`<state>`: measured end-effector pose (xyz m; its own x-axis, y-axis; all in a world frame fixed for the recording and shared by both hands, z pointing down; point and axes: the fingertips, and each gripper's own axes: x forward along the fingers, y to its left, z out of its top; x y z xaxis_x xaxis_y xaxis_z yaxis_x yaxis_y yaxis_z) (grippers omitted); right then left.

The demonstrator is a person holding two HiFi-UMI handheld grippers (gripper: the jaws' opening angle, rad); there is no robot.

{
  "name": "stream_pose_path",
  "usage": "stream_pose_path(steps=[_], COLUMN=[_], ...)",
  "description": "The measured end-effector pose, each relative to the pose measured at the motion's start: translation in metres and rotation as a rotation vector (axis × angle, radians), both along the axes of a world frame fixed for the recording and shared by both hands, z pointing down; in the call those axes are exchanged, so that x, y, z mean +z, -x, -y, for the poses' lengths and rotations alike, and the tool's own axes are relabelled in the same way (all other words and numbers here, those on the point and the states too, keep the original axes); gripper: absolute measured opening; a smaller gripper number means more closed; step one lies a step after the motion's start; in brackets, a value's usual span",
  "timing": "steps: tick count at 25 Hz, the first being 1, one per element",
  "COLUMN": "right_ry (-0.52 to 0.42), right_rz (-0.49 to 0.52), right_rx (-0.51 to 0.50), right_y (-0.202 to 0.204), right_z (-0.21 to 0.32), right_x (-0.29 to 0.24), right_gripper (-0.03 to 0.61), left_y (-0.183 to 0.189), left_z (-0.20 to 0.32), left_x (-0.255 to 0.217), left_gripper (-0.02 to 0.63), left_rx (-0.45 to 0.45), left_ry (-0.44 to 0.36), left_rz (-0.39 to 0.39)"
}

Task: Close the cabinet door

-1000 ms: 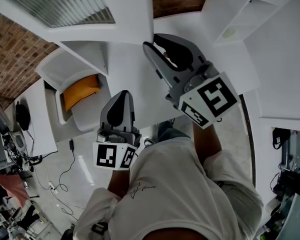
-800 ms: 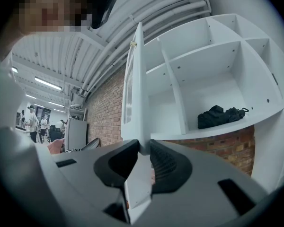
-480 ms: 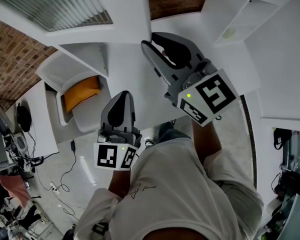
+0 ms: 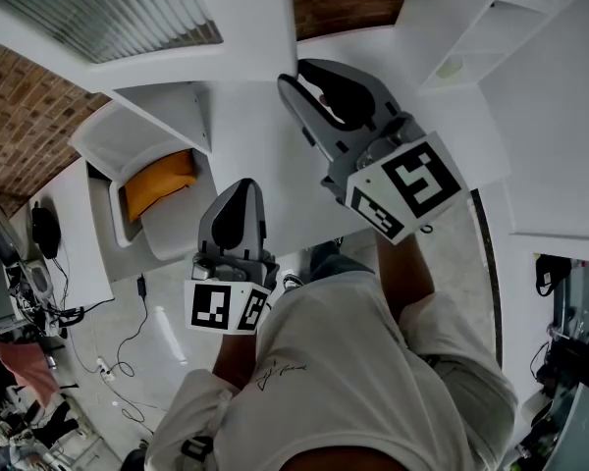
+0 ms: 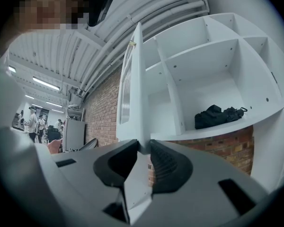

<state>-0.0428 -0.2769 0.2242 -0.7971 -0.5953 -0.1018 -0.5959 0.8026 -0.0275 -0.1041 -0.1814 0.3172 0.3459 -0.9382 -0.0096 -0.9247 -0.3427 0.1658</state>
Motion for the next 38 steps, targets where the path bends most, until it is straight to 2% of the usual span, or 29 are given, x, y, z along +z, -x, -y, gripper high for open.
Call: stream_pose_path(steps=[27,38], right_ry=[-0.013,-0.014], right_rz=[0.009,0.01], right_rx=[0.089,0.093], right_y=[-0.004,-0.004], right_z=[0.031,0.043], right_x=[0.001,0.001], right_gripper=[0.097,0.095], left_y=[-0.007,-0.008], left_z=[0.014,0.025], left_x=[-0.003,-0.005], left_gripper=[0.017,0.017], left_rx=[0.036,0.03], left_ry=[-0.025,-0.035], left_rz=[-0.005,-0.011])
